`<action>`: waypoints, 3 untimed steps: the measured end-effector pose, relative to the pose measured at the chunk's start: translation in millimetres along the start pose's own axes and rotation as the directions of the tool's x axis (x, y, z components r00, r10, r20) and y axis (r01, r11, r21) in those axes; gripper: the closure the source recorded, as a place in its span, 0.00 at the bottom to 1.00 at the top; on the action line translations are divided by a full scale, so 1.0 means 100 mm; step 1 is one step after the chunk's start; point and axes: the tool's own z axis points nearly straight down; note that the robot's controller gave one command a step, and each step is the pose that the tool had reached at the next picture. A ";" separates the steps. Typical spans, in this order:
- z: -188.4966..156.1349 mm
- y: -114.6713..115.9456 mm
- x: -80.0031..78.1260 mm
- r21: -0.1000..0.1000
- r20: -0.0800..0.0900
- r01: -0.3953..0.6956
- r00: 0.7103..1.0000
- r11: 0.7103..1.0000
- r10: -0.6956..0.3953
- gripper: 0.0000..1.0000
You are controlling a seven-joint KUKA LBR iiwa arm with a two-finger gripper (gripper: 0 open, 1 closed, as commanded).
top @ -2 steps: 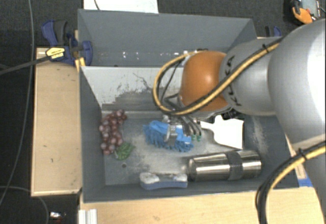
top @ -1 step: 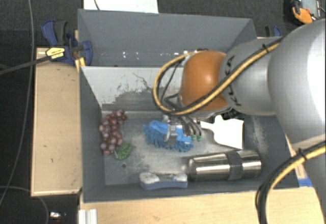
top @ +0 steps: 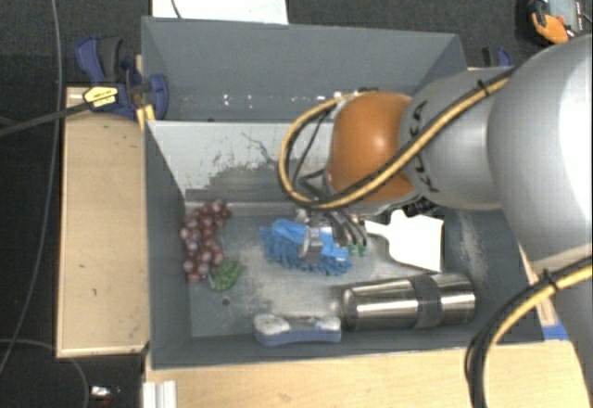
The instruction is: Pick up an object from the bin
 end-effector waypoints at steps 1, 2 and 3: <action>0.03 0.26 0.27 -0.001 0.009 0.152 0.988 0.988 -0.152 1.00; 0.03 0.26 0.27 -0.001 0.009 0.151 0.989 0.989 -0.151 1.00; 0.03 0.27 0.28 -0.001 0.015 0.148 0.989 0.989 -0.148 1.00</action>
Offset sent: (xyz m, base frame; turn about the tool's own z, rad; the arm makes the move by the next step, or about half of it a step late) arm 0.0000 0.0000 0.0000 0.0000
